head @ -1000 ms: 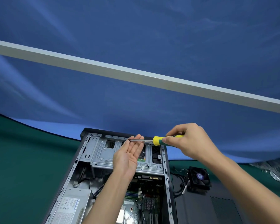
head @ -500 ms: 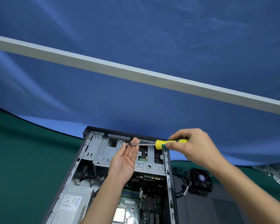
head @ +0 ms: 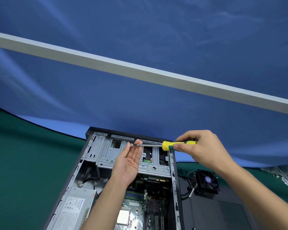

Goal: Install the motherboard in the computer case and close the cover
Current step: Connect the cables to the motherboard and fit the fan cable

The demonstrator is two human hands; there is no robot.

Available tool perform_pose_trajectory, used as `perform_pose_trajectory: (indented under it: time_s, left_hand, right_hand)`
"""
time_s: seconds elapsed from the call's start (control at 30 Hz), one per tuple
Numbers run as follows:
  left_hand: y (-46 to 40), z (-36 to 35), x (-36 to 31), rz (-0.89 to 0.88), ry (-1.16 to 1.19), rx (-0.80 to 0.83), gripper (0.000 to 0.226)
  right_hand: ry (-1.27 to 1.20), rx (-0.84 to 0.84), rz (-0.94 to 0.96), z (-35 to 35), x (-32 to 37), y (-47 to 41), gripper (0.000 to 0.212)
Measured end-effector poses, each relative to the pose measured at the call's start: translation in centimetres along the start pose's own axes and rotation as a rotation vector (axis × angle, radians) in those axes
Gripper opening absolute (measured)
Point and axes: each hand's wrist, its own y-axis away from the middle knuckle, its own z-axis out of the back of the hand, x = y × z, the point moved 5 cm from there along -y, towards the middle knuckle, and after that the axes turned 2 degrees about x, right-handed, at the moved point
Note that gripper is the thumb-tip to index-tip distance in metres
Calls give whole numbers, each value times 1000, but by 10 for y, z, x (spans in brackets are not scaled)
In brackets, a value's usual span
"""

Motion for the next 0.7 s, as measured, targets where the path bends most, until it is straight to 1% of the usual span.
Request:
perform_pose_trajectory:
  time_s: [0.1,0.2,0.27,0.33,0.4,0.5,0.7]
  left_hand:
    - [-1,0,1,-10,-46,2,43]
    - [-1,0,3,-17,-64,-12,44]
    - [0,1,3,-16,-54,-26,39]
    - [1,2,3,-14,-48,-39,28]
    - [2,4,3,-16,-62,-50,22]
    - [4,6,5,-11,-80,-64,19]
    - [5,9,15,-5,-99,-120,18]
  right_hand:
    - [16,3,7,-2,1,1,7]
    - [22,0,8,-3,2,0,8]
    - [18,0,6,-4,2,0,8]
    - [21,4,5,-5,1,1,8]
    - [30,7,8,-6,2,2,8]
    - [57,-2,13,-5,2,1,9]
    - [199,-1,46,-7,6,2,11]
